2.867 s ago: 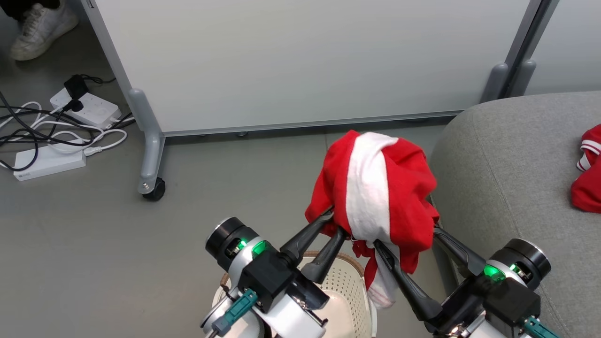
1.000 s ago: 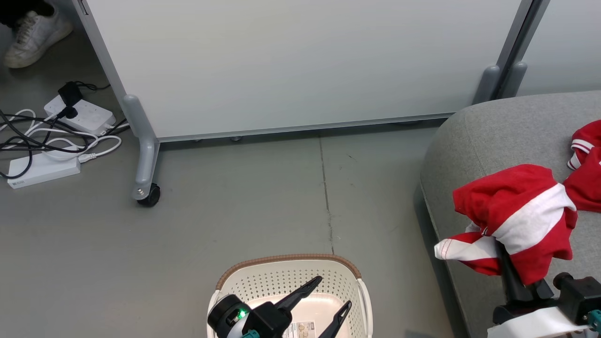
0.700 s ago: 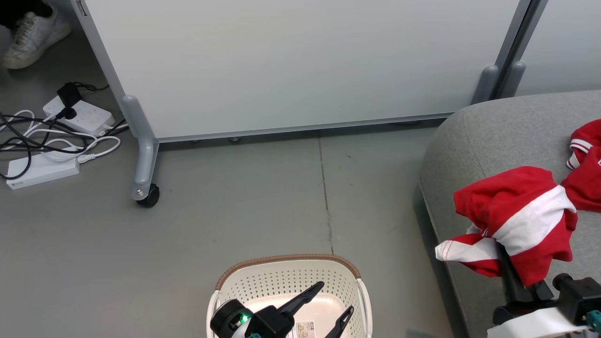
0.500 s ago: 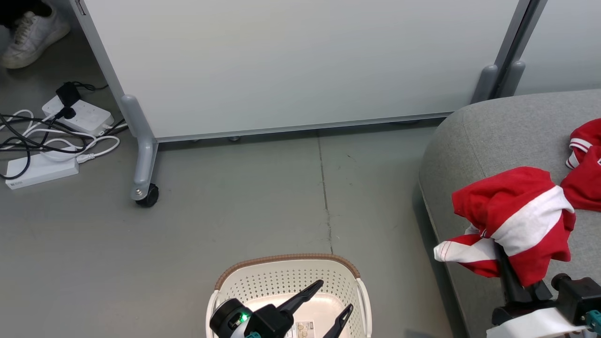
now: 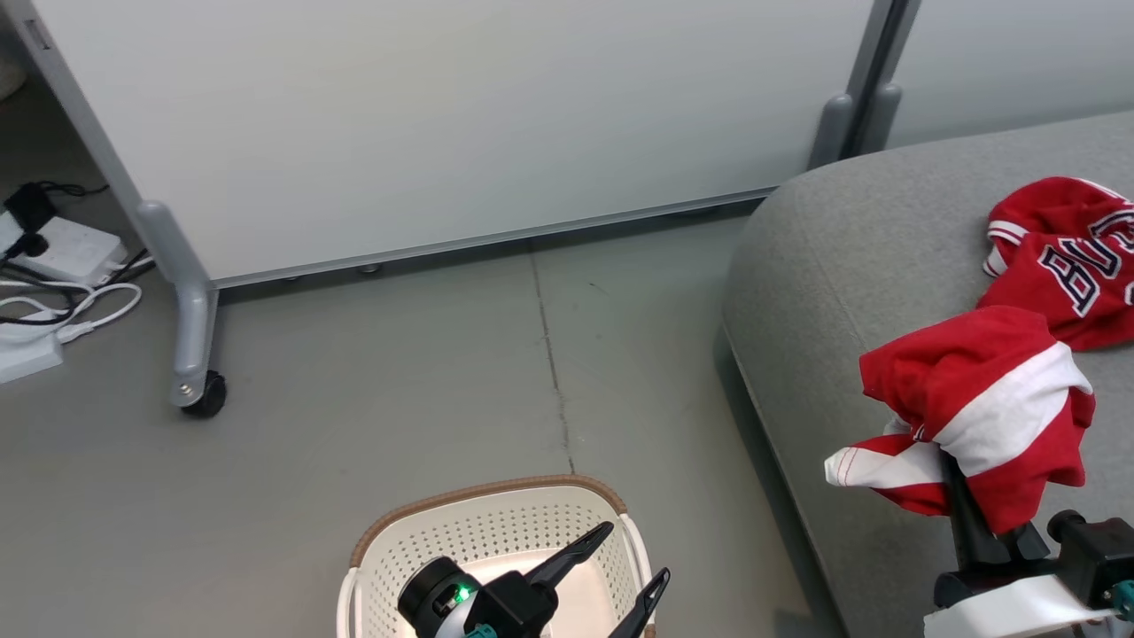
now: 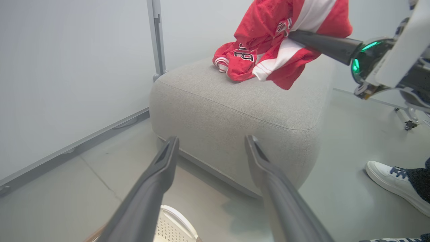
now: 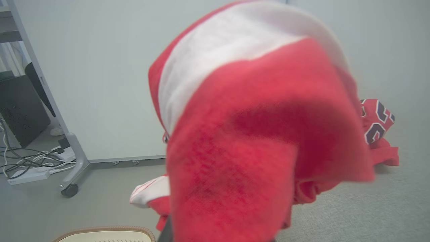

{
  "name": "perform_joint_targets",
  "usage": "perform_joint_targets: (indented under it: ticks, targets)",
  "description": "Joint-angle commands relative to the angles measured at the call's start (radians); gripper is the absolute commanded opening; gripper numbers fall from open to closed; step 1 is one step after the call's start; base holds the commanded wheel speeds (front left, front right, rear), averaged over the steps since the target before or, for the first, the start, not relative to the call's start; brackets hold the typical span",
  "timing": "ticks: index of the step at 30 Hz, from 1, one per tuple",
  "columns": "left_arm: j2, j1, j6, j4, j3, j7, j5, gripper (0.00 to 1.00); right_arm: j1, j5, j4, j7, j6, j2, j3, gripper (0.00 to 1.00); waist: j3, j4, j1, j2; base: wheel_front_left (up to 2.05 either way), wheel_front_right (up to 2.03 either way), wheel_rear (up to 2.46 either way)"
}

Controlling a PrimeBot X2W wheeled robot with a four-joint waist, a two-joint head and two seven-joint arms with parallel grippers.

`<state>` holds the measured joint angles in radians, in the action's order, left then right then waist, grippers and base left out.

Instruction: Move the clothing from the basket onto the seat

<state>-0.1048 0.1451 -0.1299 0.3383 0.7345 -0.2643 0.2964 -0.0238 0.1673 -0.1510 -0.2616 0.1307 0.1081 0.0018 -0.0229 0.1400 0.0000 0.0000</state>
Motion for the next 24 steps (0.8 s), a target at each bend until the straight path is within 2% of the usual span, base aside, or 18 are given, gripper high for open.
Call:
perform_joint_targets:
  ticks: [1, 14, 21, 24]
  targets:
    - [0.002, 0.007, -0.001, -0.004, -0.001, 0.0, -0.006, 1.0, 0.011, -0.004, -0.001, -0.006, 0.0, 0.011, 0.001, 0.0, -0.014, 0.054, 0.0, 0.0, 0.0, 0.0, 0.0]
    - [-0.006, 0.023, -0.001, -0.014, -0.01, 0.0, -0.026, 1.0, 0.018, 0.01, 0.006, -0.005, 0.0, -0.003, 0.019, 0.0, -0.048, 0.303, 0.0, 0.0, 0.0, 0.0, 0.0]
    - [-0.006, 0.024, -0.001, -0.02, -0.004, 0.0, -0.031, 1.0, 0.011, 0.015, 0.005, -0.005, 0.0, -0.009, 0.016, 0.0, -0.058, 0.383, 0.0, 0.0, 0.0, 0.0, 0.0]
    - [-0.012, 0.04, -0.001, -0.02, 0.01, 0.0, -0.028, 1.0, 0.004, 0.018, 0.019, -0.006, 0.0, -0.017, 0.008, 0.0, -0.071, 0.39, 0.0, 0.0, 0.0, 0.0, 0.0]
